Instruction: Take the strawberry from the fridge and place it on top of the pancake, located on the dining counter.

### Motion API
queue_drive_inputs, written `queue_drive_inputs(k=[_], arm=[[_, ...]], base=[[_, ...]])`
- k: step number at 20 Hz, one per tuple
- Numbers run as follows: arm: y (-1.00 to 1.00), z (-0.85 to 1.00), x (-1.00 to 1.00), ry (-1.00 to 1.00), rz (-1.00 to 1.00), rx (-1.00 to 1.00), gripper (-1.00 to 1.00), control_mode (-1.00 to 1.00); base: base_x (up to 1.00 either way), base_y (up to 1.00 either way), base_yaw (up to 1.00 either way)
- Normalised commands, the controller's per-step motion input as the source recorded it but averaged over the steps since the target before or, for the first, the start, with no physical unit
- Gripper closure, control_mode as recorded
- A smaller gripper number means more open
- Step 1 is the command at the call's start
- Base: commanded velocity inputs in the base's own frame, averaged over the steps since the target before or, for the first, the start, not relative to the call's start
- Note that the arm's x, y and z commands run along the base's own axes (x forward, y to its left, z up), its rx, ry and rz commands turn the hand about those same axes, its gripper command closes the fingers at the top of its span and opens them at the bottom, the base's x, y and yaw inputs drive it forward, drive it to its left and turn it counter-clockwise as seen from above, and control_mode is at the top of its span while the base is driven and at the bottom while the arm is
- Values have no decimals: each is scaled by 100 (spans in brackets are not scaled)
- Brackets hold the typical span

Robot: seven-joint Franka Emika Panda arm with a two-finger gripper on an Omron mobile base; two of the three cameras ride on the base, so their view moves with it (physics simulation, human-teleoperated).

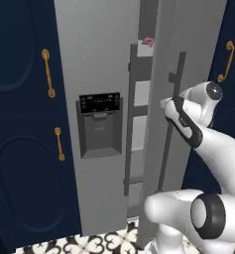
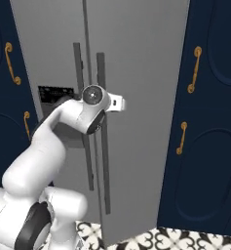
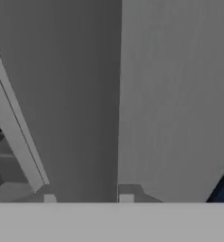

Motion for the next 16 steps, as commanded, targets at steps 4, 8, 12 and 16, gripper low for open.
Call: queue_drive_inputs(k=[4, 8, 12, 16], arm=[[-98, 2, -78, 12, -3, 8, 100, -100], [-88, 9, -84, 12, -5, 6, -100, -100], [-91, 3, -85, 11, -7, 7, -100, -100], [-67, 8, -69, 9, -5, 3, -100, -100]], base=[[0, 0, 0], [0, 0, 0], [0, 0, 0], [0, 0, 0]])
